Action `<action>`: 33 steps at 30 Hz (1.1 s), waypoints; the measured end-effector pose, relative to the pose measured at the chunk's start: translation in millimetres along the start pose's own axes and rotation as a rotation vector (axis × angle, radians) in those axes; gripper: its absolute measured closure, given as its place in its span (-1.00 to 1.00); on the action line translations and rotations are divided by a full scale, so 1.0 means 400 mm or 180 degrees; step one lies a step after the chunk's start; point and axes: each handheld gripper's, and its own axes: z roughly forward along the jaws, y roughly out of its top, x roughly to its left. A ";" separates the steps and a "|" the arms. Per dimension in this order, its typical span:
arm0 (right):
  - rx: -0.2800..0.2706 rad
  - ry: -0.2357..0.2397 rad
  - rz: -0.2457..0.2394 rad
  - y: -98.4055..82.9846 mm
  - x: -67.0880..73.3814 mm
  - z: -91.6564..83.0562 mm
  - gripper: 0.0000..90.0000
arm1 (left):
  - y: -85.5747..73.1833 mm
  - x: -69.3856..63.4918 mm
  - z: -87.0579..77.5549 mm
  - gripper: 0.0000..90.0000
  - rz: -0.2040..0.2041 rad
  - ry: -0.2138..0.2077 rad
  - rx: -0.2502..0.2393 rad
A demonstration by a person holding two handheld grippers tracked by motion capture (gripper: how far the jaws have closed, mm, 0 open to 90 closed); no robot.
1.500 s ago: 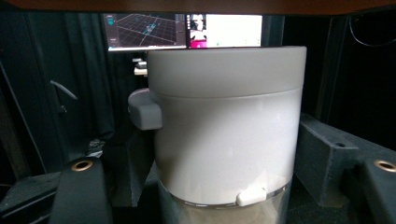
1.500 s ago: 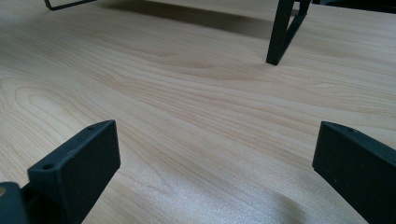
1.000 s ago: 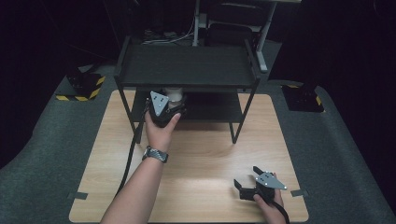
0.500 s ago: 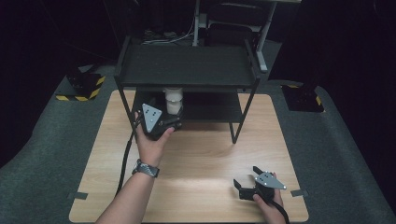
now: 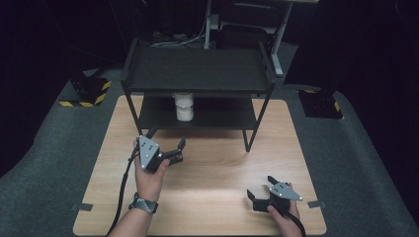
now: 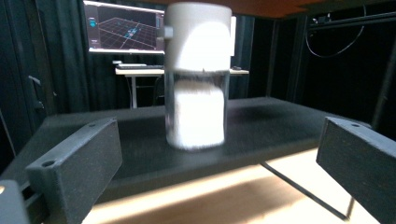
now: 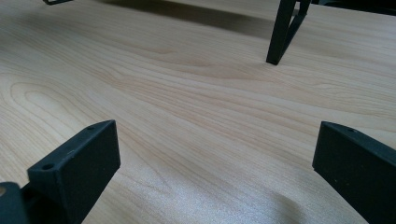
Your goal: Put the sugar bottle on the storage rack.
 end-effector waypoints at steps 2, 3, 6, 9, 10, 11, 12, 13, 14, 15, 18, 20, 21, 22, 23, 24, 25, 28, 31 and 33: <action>0.0001 -0.0001 -0.0001 0.000 0.000 0.000 -0.99 | -0.016 0.002 -0.020 -0.99 0.0009 -0.0010 -0.0005; 0.0001 0.0000 -0.0003 0.000 0.000 0.000 -0.99 | -0.026 0.002 -0.034 -0.99 0.0001 -0.0010 0.0008; 0.0003 -0.0004 -0.0006 0.001 0.001 0.000 -0.99 | -0.053 0.004 -0.071 -0.99 0.0049 -0.0025 -0.0001; 0.0004 -0.0006 -0.0010 0.001 0.001 0.000 -0.99 | -0.078 0.005 -0.104 -0.99 0.0086 -0.0051 0.0033; 0.0007 -0.0007 -0.0011 0.001 0.002 0.001 -0.99 | -0.083 0.007 -0.115 -0.99 0.0099 -0.0066 0.0066; 0.0007 -0.0008 -0.0013 0.001 0.002 0.001 -0.99 | -0.093 0.008 -0.126 -0.99 0.0100 -0.0069 0.0070; 0.0008 -0.0011 -0.0016 0.001 0.002 0.001 -0.99 | -0.099 0.009 -0.136 -0.99 0.0092 -0.0077 0.0089; 0.0009 -0.0012 -0.0017 0.001 0.003 0.001 -0.99 | -0.106 0.011 -0.146 -0.99 0.0095 -0.0084 0.0107; 0.0009 -0.0013 -0.0020 0.001 0.003 0.001 -0.99 | -0.111 0.011 -0.152 -0.99 0.0099 -0.0082 0.0127; 0.0008 -0.0013 -0.0020 0.001 0.003 0.001 -0.99 | -0.117 0.012 -0.160 -0.99 0.0104 -0.0082 0.0163; 0.0009 -0.0014 -0.0025 0.002 0.003 0.001 -0.99 | -0.139 0.015 -0.180 -0.99 0.0097 -0.0091 0.0277; 0.0008 -0.0014 -0.0028 0.001 0.004 0.001 -0.99 | -0.150 0.019 -0.189 -0.99 0.0105 -0.0101 0.0313; 0.0007 -0.0015 -0.0029 0.001 0.004 0.001 -0.99 | -0.155 0.021 -0.193 -0.99 0.0114 -0.0100 0.0337; 0.0006 -0.0016 -0.0030 0.001 0.004 0.001 -0.99 | -0.159 0.021 -0.195 -0.99 0.0099 -0.0093 0.0349; 0.0006 -0.0017 -0.0031 0.001 0.004 0.001 -0.99 | -0.164 0.023 -0.199 -0.99 0.0086 -0.0091 0.0386; 0.0005 -0.0018 -0.0033 0.001 0.005 0.001 -0.99 | -0.167 0.025 -0.200 -0.99 0.0075 -0.0095 0.0401; 0.0006 -0.0019 -0.0034 0.001 0.005 0.001 -0.99 | -0.170 0.028 -0.202 -0.99 0.0077 -0.0099 0.0439; 0.0005 -0.0024 -0.0035 0.001 0.006 0.001 -0.99 | -0.176 0.032 -0.207 -0.99 0.0071 -0.0094 0.0526; 0.0006 -0.0026 -0.0041 0.001 0.006 0.001 -0.99 | -0.181 0.034 -0.208 -0.99 0.0052 -0.0082 0.0595; 0.0009 -0.0029 -0.0041 0.002 0.007 0.001 -0.99 | -0.183 0.035 -0.207 -0.99 0.0048 -0.0066 0.0672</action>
